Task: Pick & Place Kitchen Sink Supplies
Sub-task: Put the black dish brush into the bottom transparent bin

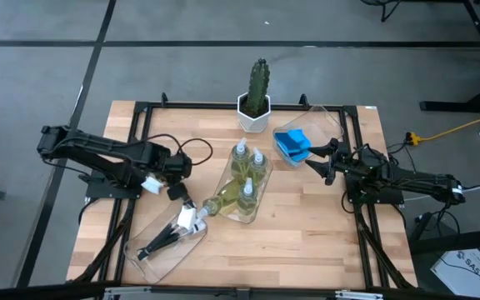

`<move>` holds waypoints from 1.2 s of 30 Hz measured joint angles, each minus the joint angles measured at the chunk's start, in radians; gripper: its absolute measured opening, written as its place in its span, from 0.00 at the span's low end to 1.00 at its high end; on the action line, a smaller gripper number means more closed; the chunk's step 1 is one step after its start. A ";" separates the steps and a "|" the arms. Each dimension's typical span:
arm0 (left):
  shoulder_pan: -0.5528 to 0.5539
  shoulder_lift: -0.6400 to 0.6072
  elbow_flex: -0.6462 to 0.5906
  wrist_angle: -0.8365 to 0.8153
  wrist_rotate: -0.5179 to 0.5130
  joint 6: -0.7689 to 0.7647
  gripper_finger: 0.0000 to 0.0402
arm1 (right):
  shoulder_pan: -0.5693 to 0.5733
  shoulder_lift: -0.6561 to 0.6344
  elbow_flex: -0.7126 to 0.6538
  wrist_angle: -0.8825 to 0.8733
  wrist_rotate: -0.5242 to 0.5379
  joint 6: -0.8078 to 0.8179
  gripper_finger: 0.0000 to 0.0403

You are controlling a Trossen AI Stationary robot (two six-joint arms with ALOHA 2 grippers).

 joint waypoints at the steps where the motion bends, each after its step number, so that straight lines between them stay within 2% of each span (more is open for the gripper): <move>1: 0.004 0.010 0.000 0.000 0.007 0.022 0.06 | 0.000 0.000 0.000 0.000 0.000 0.000 0.75; 5: 0.019 0.024 0.000 -0.047 0.029 0.180 0.13 | 0.000 0.000 0.000 0.000 0.000 0.000 0.75; 11: 0.003 0.028 -0.021 -0.056 0.020 0.542 0.25 | 0.000 0.000 0.000 0.000 0.000 0.000 0.75; 18: 0.011 0.030 -0.053 -0.009 -0.136 0.710 0.36 | 0.000 0.000 0.000 0.000 0.000 0.000 0.75; 21: 0.011 0.028 -0.068 0.031 -0.163 0.738 0.39 | 0.000 0.000 0.000 0.000 0.000 0.000 0.75; 28: 0.056 0.021 -0.074 0.053 -0.148 0.734 0.48 | 0.000 0.000 0.000 0.000 0.000 0.000 0.75; 32: 0.090 0.026 -0.055 0.035 -0.090 0.677 0.52 | 0.000 0.000 0.000 0.000 0.000 0.000 0.75; 36: 0.119 0.027 -0.012 -0.053 -0.032 0.714 0.52 | 0.000 0.000 0.000 0.000 0.000 0.000 0.75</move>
